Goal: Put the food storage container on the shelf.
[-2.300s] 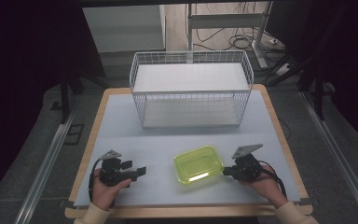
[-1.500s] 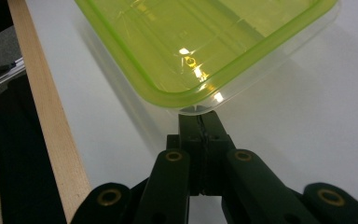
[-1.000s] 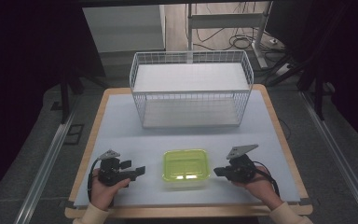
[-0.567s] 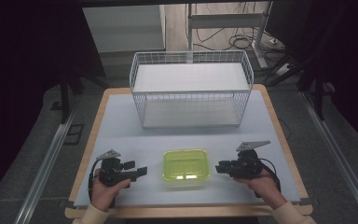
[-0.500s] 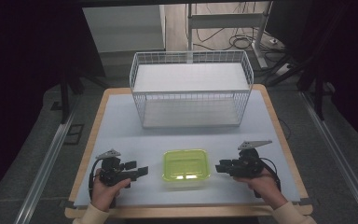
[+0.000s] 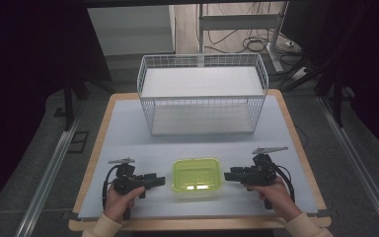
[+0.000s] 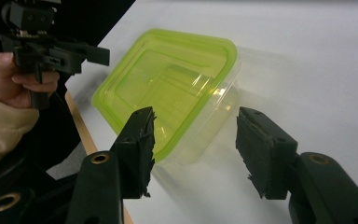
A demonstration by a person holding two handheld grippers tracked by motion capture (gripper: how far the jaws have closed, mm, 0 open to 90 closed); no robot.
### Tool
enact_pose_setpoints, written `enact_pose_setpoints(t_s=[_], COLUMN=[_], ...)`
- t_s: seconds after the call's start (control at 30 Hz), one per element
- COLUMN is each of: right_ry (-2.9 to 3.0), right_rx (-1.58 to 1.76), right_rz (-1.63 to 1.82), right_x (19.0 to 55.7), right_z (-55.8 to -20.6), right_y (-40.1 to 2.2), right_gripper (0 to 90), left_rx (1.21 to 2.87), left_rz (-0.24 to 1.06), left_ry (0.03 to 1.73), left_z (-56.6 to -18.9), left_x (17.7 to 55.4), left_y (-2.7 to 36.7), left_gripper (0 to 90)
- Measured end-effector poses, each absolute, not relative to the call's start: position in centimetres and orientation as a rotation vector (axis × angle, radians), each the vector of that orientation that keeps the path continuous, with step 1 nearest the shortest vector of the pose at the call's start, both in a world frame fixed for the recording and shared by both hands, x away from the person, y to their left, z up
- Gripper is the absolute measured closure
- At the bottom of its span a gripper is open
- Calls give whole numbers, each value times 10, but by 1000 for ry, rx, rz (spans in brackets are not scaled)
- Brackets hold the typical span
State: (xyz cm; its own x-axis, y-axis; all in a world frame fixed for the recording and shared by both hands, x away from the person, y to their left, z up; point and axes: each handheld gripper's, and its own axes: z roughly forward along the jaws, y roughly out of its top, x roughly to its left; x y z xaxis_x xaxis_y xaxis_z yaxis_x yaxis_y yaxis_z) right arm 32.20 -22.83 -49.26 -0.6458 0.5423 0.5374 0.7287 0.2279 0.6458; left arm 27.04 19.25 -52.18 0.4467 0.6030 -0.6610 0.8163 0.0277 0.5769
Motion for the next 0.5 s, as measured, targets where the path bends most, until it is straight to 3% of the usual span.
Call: enact_pose_setpoints(t_s=[0.5], right_ry=[-2255], right_rx=[-1256], right_rz=[-1326], right_x=[329], right_z=[-501], right_y=[-218], right_gripper=[511], left_rx=[1683], left_rz=[-327], left_ry=[1267], left_z=[-525], left_x=[287], left_y=[172], left_gripper=[433])
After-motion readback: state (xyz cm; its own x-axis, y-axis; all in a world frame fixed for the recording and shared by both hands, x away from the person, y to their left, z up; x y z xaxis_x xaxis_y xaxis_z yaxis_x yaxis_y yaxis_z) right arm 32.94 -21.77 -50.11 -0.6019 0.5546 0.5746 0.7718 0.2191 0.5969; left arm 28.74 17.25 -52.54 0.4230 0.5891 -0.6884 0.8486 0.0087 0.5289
